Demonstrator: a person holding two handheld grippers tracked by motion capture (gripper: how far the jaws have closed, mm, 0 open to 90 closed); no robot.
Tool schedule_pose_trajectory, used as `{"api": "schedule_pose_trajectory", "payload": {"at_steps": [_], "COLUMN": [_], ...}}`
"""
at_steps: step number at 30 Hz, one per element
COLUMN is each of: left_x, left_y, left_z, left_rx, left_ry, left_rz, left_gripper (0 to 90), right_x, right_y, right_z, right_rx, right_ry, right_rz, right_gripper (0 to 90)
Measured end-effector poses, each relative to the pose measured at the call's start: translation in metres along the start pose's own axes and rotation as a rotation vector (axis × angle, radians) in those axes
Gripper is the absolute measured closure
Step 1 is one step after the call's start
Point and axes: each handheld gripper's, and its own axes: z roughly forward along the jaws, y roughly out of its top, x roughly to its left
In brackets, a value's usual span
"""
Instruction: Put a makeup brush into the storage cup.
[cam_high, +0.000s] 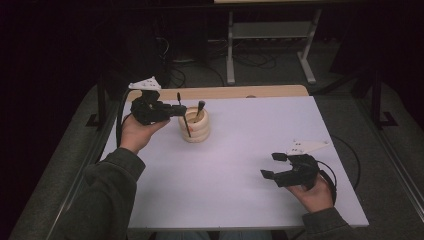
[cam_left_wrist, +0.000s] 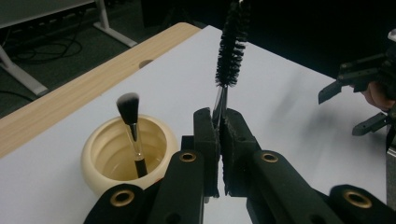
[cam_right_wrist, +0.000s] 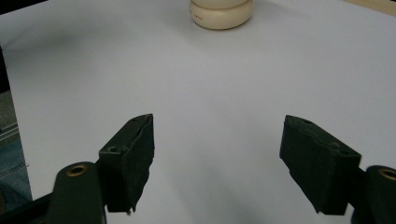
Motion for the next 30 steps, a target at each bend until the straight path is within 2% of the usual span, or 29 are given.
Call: {"api": "schedule_pose_trajectory", "payload": {"at_steps": [9, 21, 27, 30], "left_x": [0.008, 0.018, 0.023, 0.026], "left_y": [0.011, 0.023, 0.032, 0.034], "left_z": [-0.003, 0.0, 0.004, 0.005], "left_rx": [0.005, 0.011, 0.022, 0.02], "left_ry": [0.021, 0.042, 0.065, 0.076], "left_rz": [-0.002, -0.023, -0.015, -0.032], "left_gripper": [86.0, 85.9, 85.9, 86.0], "right_x": [0.0, -0.001, -0.002, -0.003], "right_y": [0.001, 0.0, 0.0, 0.0], "right_z": [0.0, 0.0, 0.0, 0.0], "right_rx": [-0.002, 0.008, 0.01, 0.008], "right_ry": [-0.001, 0.0, -0.004, -0.005], "right_rz": [0.0, 0.001, -0.001, -0.004], "right_gripper": [25.2, 25.2, 25.2, 25.3]}}
